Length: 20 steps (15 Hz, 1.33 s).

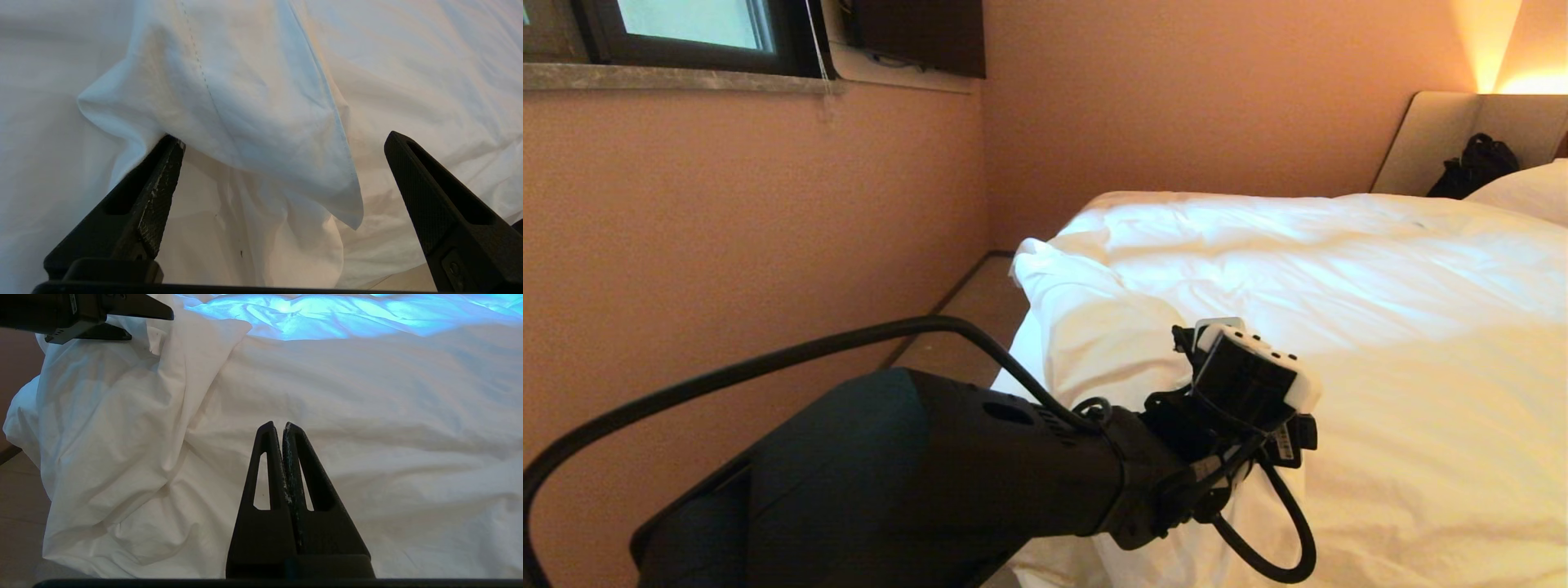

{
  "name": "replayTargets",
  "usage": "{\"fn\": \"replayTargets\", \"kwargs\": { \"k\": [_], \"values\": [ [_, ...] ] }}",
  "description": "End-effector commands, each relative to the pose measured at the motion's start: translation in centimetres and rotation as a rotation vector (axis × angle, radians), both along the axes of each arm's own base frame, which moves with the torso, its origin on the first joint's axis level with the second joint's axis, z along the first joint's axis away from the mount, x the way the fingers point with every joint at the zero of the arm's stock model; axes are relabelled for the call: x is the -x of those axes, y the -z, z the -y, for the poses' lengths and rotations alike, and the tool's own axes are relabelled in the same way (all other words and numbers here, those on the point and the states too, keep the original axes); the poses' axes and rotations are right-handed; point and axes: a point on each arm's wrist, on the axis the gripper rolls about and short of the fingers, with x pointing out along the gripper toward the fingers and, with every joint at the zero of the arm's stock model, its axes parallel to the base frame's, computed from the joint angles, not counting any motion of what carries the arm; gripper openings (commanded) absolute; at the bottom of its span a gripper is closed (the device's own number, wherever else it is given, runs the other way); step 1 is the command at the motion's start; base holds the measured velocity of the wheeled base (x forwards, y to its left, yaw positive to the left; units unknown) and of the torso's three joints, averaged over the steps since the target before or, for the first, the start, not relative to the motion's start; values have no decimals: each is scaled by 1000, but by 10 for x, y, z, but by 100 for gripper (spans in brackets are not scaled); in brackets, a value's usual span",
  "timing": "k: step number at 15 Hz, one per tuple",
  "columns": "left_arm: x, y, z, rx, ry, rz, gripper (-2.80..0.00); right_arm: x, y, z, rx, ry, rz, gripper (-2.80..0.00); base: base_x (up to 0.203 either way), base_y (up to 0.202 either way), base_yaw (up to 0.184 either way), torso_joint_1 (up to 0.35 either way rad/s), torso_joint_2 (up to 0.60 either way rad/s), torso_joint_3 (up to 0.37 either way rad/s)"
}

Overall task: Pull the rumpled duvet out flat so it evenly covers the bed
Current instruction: Flatten the corners of the folded blanket

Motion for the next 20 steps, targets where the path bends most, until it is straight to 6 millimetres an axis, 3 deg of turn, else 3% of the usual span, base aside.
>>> {"fn": "replayTargets", "kwargs": {
  "k": [1,20],
  "values": [
    [0,-2,0,8,-3,2,0,0,0,0,0,-1,1,-280,0,0,0,0,0,0],
    [-8,0,-2,8,-15,1,0,0,0,0,0,-1,1,-280,0,0,0,0,0,0]
  ]
}}
